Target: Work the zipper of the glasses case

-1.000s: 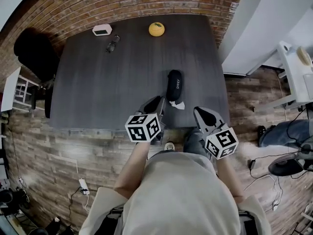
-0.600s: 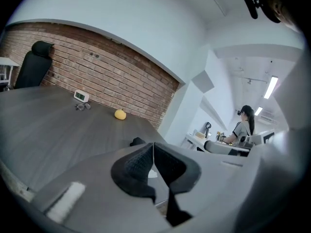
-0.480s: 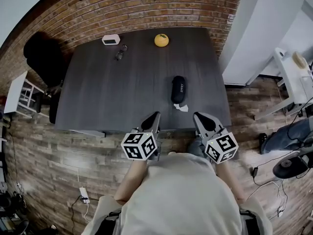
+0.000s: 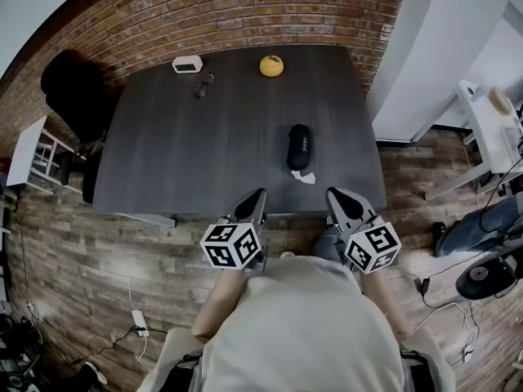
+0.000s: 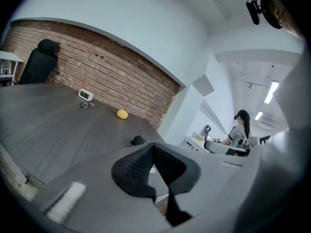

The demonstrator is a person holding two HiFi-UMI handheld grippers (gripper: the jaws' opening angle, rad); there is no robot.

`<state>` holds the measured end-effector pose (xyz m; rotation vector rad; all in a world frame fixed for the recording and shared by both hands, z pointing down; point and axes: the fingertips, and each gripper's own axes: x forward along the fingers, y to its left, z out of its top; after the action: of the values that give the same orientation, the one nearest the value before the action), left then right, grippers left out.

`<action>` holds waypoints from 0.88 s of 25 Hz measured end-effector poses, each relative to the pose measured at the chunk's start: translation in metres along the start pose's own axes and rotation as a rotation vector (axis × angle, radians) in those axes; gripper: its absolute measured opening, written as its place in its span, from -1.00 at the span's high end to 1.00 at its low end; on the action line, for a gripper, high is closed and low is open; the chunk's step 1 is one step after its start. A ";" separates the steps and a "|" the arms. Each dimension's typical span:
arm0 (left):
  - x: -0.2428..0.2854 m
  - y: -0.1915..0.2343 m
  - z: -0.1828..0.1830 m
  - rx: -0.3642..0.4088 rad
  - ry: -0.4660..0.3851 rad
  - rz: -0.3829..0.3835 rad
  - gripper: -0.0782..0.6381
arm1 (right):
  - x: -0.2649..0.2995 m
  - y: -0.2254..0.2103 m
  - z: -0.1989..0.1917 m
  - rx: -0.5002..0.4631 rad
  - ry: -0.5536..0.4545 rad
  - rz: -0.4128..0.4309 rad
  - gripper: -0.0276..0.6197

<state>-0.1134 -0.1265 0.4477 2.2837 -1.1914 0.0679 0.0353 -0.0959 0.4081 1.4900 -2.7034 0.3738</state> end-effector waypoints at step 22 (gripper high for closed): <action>0.032 -0.007 0.002 0.010 0.027 -0.011 0.75 | 0.006 -0.026 0.004 -0.022 0.013 0.009 0.91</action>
<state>-0.0891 -0.1476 0.4522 2.2902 -1.1673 0.1010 0.0542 -0.1155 0.4105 1.4647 -2.6961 0.3517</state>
